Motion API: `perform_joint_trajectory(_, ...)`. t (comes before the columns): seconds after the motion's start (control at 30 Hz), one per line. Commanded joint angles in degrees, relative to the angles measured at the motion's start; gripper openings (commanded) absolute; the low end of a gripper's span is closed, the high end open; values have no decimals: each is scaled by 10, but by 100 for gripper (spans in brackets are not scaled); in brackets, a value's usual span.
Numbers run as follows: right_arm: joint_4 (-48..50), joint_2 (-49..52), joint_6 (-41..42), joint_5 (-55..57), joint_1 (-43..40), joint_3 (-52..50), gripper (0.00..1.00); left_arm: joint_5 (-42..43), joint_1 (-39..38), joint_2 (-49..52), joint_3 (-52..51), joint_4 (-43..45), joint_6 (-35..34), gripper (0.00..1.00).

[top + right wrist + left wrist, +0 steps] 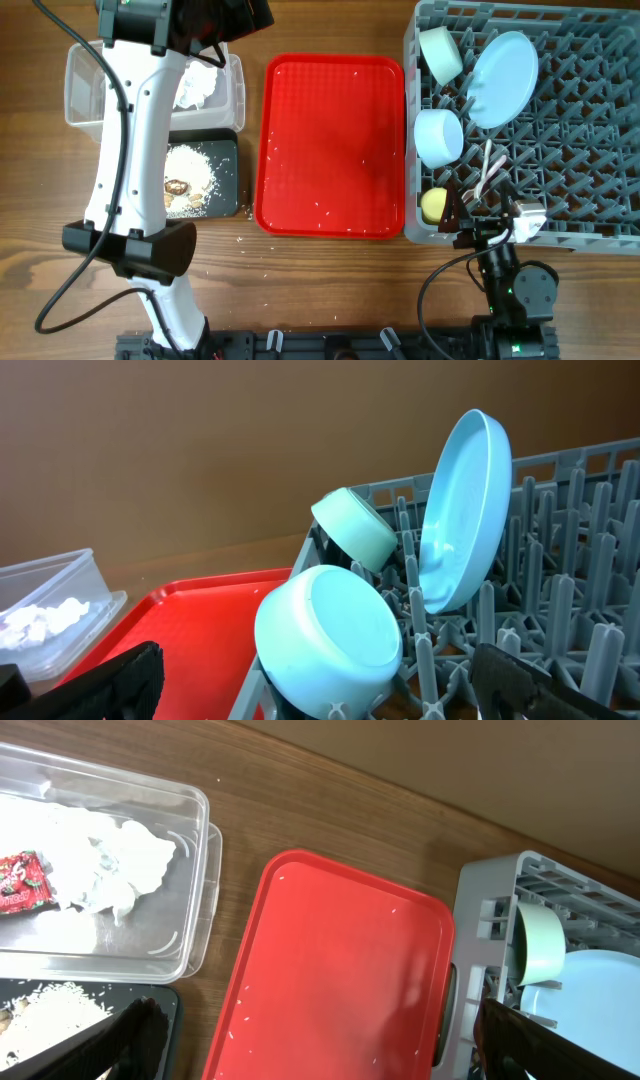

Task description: Sort waste into correct bins and load items into the dishwasher rack

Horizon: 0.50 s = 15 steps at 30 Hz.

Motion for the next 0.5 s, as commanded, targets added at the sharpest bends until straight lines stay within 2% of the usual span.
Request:
perform_joint_trajectory(0.0,3,-8,-9,-11,-2,-2,100,-2,2,3,1,1,3,100)
perform_joint_trajectory(0.2,3,-8,-9,-11,-2,-2,100,-2,2,3,1,1,3,100)
perform_joint_trajectory(0.37,3,-8,-9,-10,-2,-2,100,-30,3,-3,1,-40,46,100)
perform_joint_trajectory(0.47,3,-8,-9,-11,-2,-2,100,-30,3,-24,-1,-16,46,100)
